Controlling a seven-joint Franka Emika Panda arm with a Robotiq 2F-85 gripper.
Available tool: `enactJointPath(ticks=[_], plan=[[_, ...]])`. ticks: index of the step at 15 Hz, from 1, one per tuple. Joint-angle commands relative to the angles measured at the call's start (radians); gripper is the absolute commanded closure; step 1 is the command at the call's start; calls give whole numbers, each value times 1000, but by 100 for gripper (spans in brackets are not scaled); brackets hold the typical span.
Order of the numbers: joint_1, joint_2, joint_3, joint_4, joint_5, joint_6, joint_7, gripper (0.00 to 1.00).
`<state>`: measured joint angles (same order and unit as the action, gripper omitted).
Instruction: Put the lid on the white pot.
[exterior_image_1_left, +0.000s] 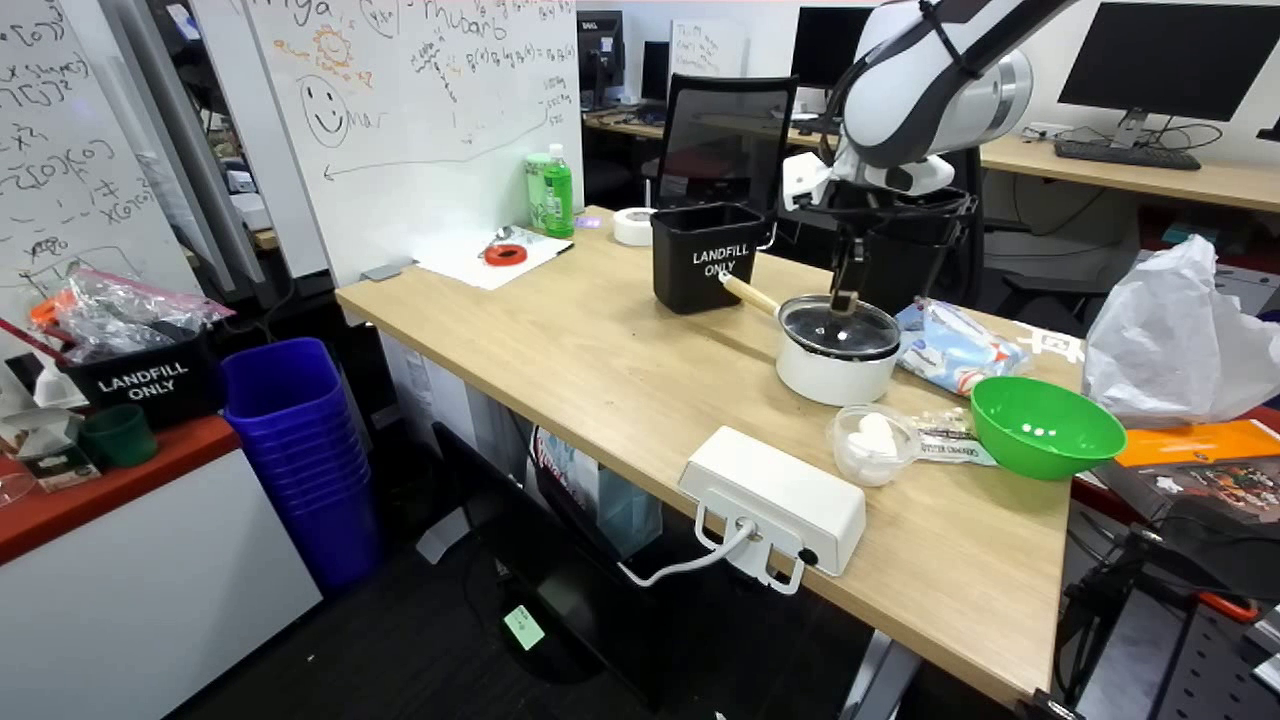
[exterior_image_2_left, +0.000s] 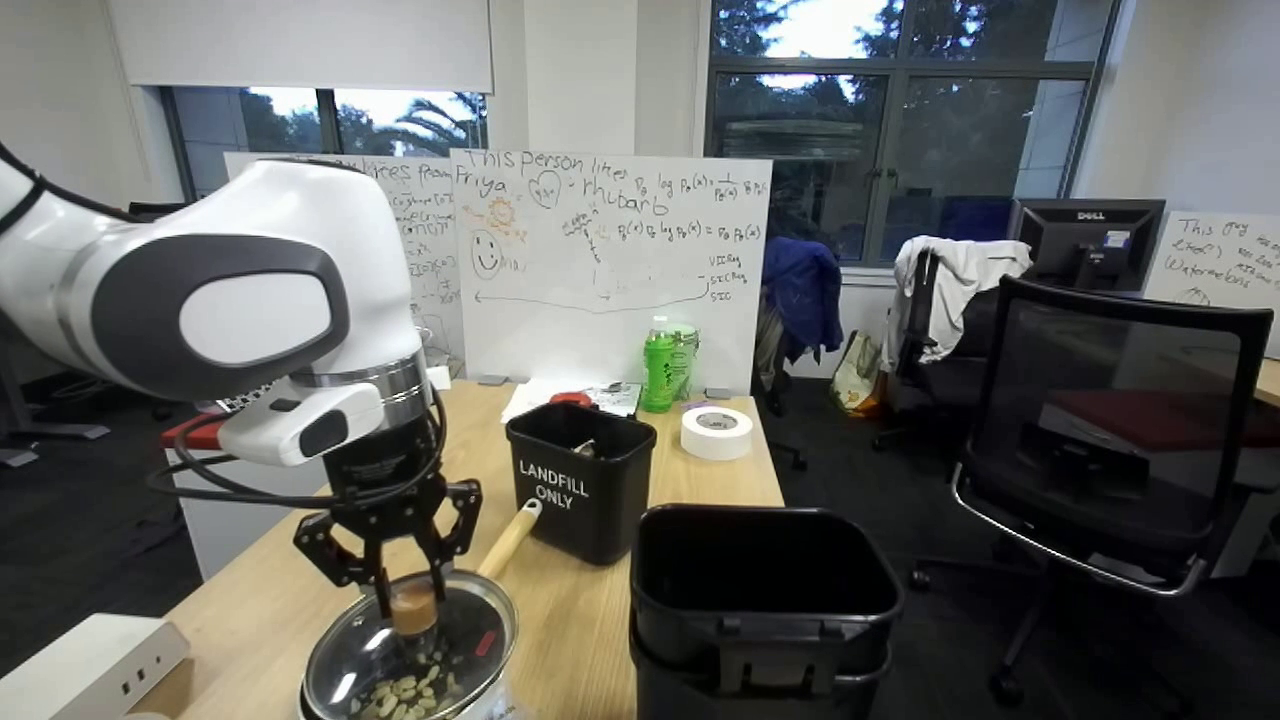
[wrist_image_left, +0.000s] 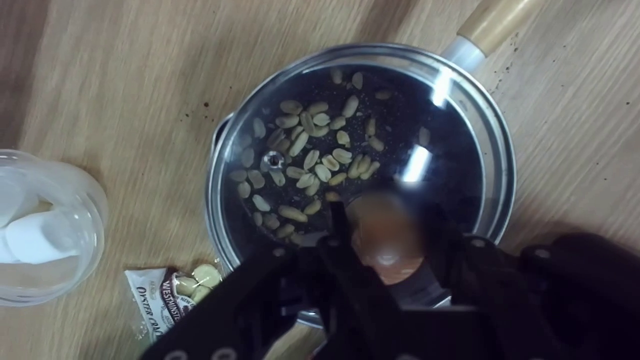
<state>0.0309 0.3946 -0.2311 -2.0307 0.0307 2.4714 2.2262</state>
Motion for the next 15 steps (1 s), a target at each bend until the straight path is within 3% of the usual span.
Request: enactJointPath(ticks=[1,15], plan=[[-18,-9,20,-10,15,-31,6,85],[-30,18,54,8,57,-77,-26,85]])
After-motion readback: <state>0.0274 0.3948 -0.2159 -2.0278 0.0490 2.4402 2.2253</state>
